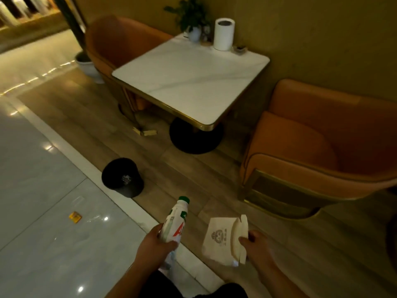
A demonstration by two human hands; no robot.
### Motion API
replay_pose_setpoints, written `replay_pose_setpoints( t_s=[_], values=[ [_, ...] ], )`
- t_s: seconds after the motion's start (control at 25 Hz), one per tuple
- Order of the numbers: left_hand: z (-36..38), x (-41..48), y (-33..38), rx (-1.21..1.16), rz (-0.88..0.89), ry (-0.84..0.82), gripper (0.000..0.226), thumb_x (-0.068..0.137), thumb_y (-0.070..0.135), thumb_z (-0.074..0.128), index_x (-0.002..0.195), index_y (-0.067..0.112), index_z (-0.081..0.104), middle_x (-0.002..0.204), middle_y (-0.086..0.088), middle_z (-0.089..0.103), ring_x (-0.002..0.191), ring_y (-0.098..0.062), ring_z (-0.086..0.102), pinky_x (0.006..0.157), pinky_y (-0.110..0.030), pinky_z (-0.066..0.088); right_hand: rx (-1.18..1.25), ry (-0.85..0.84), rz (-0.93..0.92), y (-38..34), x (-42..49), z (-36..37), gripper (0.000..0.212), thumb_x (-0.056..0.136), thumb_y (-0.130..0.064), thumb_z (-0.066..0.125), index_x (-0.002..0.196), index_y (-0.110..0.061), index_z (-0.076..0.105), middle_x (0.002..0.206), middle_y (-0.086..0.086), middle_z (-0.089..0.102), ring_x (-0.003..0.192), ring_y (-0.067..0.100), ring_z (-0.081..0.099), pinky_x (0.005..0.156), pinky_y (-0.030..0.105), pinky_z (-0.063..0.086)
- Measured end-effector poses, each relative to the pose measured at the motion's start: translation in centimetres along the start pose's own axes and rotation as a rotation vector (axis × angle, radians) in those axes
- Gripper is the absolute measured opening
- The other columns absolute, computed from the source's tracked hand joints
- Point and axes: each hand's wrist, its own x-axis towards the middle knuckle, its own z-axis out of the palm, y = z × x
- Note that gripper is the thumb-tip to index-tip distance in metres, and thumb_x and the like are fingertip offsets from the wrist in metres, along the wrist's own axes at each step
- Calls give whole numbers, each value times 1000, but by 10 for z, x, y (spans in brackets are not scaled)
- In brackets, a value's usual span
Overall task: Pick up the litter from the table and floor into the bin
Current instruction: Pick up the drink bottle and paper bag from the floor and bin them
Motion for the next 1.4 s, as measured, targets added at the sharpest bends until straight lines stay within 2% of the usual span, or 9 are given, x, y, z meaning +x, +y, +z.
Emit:
replay_pose_setpoints(
  t_s=[0.16, 0.28, 0.48, 0.6, 0.68, 0.92, 1.08, 1.28, 1.4],
  values=[
    [-30, 9, 0, -63, 25, 38, 66, 73, 29, 81, 130, 18, 52, 115, -10, 65, 97, -27, 66, 84, -44, 59, -96, 9, -65, -41, 4, 16, 25, 89, -19, 62, 114, -13, 64, 98, 6, 68, 87, 24, 67, 80, 48, 60],
    [-67, 30, -8, -91, 12, 60, 68, 73, 30, 81, 133, 18, 50, 118, -8, 65, 101, -25, 63, 90, -44, 55, -155, 29, -86, -78, 3, 41, 25, 88, -23, 63, 113, -20, 64, 93, -1, 67, 82, 20, 68, 75, 45, 62],
    [-140, 66, -27, -193, -9, 79, 65, 72, 32, 80, 130, 20, 53, 107, -4, 65, 92, -22, 63, 80, -36, 54, -232, 39, -123, -149, -6, 103, 16, 87, -24, 66, 103, -25, 63, 88, -4, 66, 79, 20, 68, 74, 46, 62],
    [-177, 85, -36, -246, -26, 100, 66, 70, 31, 80, 129, 20, 53, 105, -3, 65, 90, -20, 64, 76, -35, 54, -276, -10, -130, -188, -5, 141, 26, 89, -24, 66, 114, -18, 64, 84, -6, 63, 78, 19, 67, 57, 32, 56],
    [-197, 99, -41, -283, -48, 122, 65, 70, 30, 80, 128, 20, 53, 104, -3, 65, 89, -19, 64, 73, -33, 53, -310, -56, -169, -212, 1, 164, 30, 88, -23, 66, 116, -13, 65, 87, -4, 65, 78, 18, 67, 53, 27, 49],
    [-234, 146, -43, -357, -137, 205, 62, 72, 30, 80, 127, 21, 54, 93, 6, 61, 78, -6, 59, 58, -22, 45, -402, -218, -213, -285, 51, 231, 28, 90, -25, 64, 116, -17, 62, 102, 2, 67, 91, 22, 67, 77, 40, 58],
    [-260, 201, -27, -348, -232, 292, 60, 72, 28, 78, 127, 22, 55, 85, 7, 67, 68, -5, 65, 48, -18, 48, -382, -357, -237, -343, 126, 291, 34, 90, -16, 64, 122, -8, 61, 114, 12, 68, 91, 23, 66, 70, 35, 55],
    [-285, 271, 13, -405, -385, 396, 57, 74, 28, 78, 126, 19, 56, 88, 6, 66, 74, -13, 66, 57, -24, 52, -531, -485, -276, -421, 223, 363, 23, 86, -15, 68, 107, -11, 64, 108, 13, 70, 87, 25, 65, 78, 39, 55],
    [-287, 311, 21, -444, -435, 419, 59, 75, 26, 78, 128, 18, 54, 95, 1, 67, 80, -16, 66, 61, -26, 53, -638, -534, -284, -450, 262, 405, 17, 85, -18, 69, 100, -14, 64, 104, 12, 70, 89, 27, 66, 84, 46, 56]
  ],
)
